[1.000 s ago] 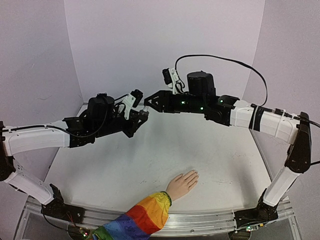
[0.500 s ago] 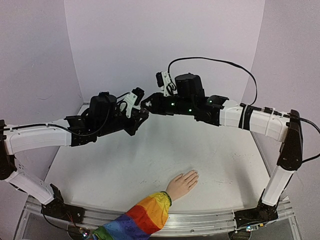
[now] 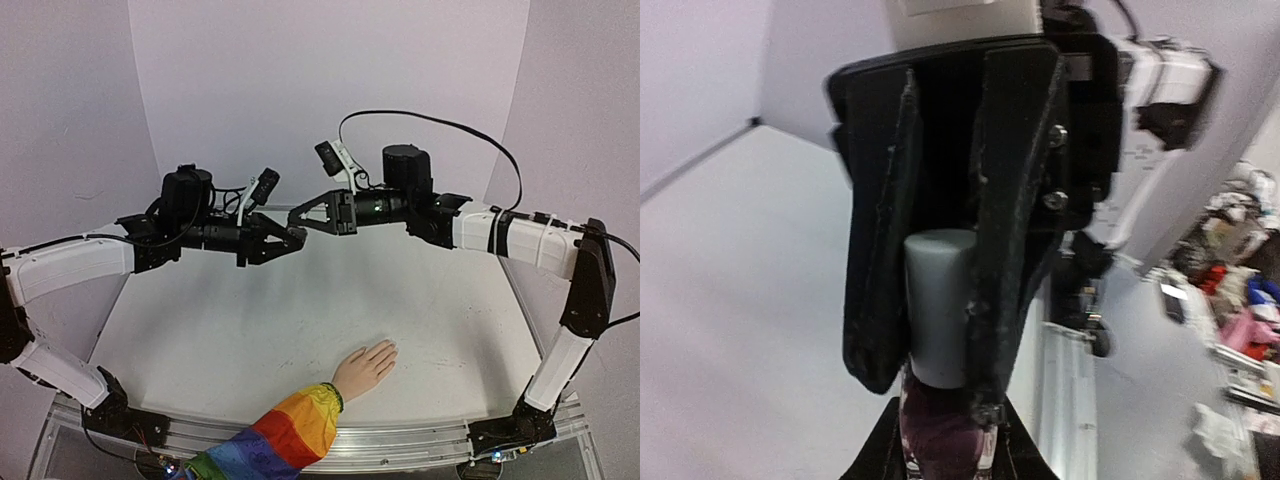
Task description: Paint the nails
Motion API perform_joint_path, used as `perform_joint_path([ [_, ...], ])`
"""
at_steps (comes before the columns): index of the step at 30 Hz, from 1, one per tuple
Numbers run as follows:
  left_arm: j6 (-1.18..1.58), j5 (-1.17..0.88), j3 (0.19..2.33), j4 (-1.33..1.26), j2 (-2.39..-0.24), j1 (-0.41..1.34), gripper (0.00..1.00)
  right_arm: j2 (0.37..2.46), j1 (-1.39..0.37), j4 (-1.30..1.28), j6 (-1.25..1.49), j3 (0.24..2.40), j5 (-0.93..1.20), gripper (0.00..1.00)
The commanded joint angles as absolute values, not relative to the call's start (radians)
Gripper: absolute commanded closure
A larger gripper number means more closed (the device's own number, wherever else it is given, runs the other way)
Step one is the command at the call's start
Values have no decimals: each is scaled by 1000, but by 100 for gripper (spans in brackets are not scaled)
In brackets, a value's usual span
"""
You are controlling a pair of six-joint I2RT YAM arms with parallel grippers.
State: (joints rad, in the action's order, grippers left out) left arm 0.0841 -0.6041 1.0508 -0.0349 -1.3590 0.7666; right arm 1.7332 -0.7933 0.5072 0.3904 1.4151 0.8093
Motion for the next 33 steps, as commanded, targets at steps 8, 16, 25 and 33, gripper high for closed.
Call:
perform_joint_path([
  [8, 58, -569, 1057, -142, -1293, 812, 100, 1567, -824, 630, 393, 1361, 821, 55],
  [16, -124, 135, 1041, -137, -1271, 918, 100, 1480, -808, 444, 459, 1329, 291, 14],
  [25, -91, 218, 1083, -137, -1338, 930, 100, 1601, -842, 423, 588, 1442, 272, 36],
  [33, -73, 208, 1090, -136, -1357, 937, 100, 1688, -856, 422, 598, 1522, 259, 46],
])
